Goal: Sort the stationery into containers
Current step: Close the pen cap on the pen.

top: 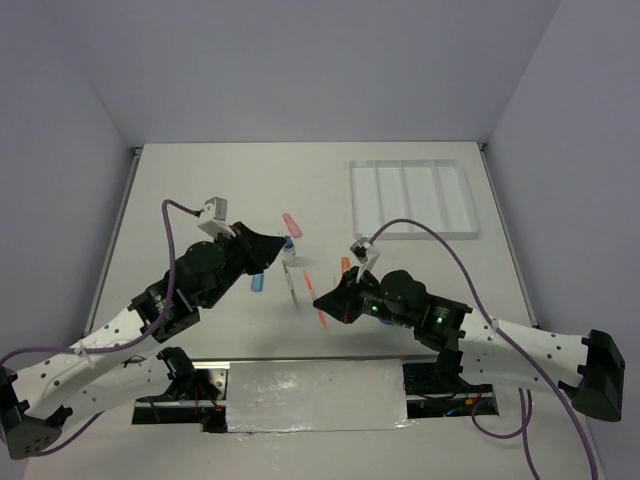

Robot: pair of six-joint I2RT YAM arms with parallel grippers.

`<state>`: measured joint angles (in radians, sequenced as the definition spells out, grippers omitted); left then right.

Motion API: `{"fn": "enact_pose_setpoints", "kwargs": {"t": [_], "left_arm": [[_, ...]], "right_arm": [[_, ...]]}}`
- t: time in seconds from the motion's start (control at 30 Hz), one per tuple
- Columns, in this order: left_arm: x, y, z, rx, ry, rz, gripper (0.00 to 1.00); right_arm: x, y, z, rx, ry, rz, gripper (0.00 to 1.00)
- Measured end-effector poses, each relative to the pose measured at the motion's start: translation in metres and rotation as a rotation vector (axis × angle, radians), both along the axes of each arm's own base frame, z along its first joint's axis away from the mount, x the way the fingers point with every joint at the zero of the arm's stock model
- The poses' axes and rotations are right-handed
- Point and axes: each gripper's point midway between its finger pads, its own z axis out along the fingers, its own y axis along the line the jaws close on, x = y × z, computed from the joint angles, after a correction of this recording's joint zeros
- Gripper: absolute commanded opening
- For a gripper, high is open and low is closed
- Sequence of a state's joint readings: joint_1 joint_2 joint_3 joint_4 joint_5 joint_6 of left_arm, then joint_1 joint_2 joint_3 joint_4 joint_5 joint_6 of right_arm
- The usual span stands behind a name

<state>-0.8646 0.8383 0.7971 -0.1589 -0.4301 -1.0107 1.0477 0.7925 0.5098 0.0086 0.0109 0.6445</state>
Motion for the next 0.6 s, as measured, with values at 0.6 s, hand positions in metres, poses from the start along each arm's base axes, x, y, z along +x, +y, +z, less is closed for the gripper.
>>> {"fn": "enact_pose_setpoints", "kwargs": {"t": [0.6], "left_arm": [[-0.033,-0.019,0.048,-0.174,-0.273,-0.238,0.0]], "right_arm": [[-0.008,0.04,0.049,0.179,-0.107,-0.007,0.0]]}}
